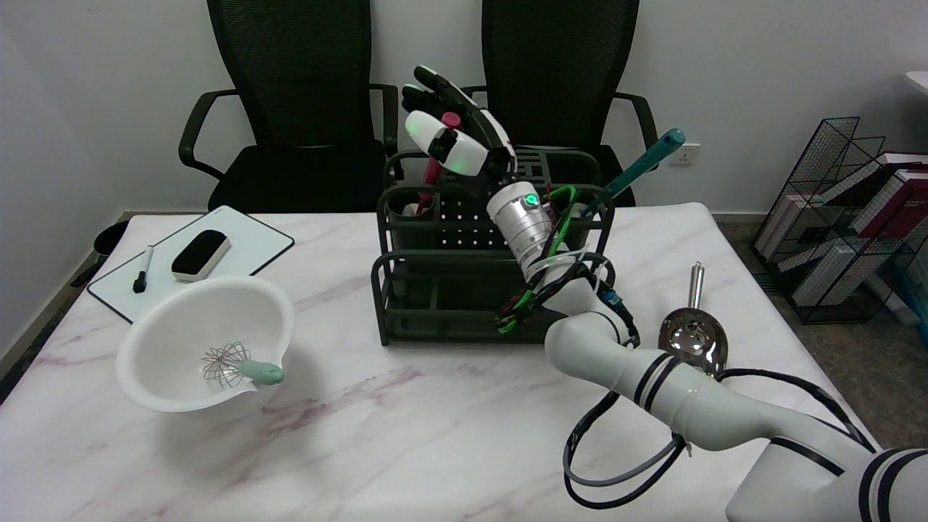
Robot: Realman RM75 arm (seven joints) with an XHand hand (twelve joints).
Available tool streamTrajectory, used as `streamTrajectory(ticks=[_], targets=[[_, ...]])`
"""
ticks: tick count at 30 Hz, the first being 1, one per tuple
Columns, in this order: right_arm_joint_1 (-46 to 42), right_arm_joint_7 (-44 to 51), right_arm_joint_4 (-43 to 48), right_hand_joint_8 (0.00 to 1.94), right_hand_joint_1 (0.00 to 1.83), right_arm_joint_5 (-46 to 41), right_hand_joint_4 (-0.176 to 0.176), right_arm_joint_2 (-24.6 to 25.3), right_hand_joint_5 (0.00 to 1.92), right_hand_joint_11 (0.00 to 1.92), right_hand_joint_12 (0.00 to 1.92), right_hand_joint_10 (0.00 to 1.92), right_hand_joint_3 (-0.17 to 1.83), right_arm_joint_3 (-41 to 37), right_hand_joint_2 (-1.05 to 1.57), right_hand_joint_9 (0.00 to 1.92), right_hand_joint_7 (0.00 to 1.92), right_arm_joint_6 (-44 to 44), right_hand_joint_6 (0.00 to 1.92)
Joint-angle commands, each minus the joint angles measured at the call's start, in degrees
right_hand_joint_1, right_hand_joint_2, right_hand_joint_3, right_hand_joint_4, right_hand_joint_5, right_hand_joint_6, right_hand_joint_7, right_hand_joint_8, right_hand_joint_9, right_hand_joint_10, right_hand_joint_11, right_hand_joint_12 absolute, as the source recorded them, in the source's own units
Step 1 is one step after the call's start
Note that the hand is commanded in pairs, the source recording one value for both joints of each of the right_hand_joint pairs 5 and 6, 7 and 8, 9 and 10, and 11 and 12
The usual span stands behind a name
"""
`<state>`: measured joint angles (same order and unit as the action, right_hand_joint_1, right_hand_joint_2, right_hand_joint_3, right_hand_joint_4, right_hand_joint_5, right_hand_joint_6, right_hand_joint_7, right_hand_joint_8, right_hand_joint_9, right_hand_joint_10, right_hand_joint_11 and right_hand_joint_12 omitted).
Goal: Pick up the pink sponge bottle brush.
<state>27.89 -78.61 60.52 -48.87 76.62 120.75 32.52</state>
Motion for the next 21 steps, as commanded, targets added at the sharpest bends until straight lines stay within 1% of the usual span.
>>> streamTrajectory(ticks=[1, 6, 9, 10, 12, 14, 15, 18, 21], targets=[[1.2, 1.6, -2.3, 0.43, 1.09, -0.4, 0.0, 2.7, 0.3, 0.14, 0.14, 0.37, 1.21, 1.1, 0.29, 0.37, 0.43, -0.6, 0.3], [0.9, 1.5, -2.1, 0.42, 1.1, -0.4, 0.0, 2.7, 0.3, 0.15, 0.15, 0.37, 1.17, 1.1, 0.33, 0.37, 0.42, -0.6, 0.3], [0.9, 1.4, -1.8, 0.42, 1.13, -0.4, 0.0, 2.7, 0.33, 0.22, 0.22, 0.37, 1.15, 1.1, 0.45, 0.37, 0.42, -0.6, 0.33], [0.9, 1.4, -1.7, 0.42, 1.14, -0.4, 0.0, 2.7, 0.34, 0.27, 0.27, 0.38, 1.17, 1.1, 0.49, 0.38, 0.42, -0.5, 0.34], [0.9, 1.5, -1.6, 0.42, 1.17, -0.4, 0.0, 2.7, 0.35, 0.39, 0.39, 0.4, 1.28, 1.1, 0.57, 0.4, 0.42, -0.5, 0.35], [1.2, 1.5, -1.6, 0.43, 1.19, -0.4, 0.0, 2.7, 0.36, 0.49, 0.49, 0.43, 1.33, 1.1, 0.6, 0.43, 0.43, -0.4, 0.36], [1.3, 1.6, -1.5, 0.43, 1.2, -0.4, 0.0, 2.7, 0.39, 0.57, 0.57, 0.46, 1.36, 1.1, 0.62, 0.46, 0.43, -0.3, 0.39], [1.3, 1.6, -1.4, 0.44, 1.22, -0.4, 0.0, 2.7, 0.48, 0.63, 0.63, 0.49, 1.41, 1.1, 0.66, 0.49, 0.44, -0.2, 0.48], [1.2, 1.6, -1.3, 0.44, 1.22, -0.4, 0.0, 2.7, 0.54, 0.64, 0.64, 0.5, 1.42, 1.1, 0.68, 0.5, 0.44, 0.3, 0.54]])
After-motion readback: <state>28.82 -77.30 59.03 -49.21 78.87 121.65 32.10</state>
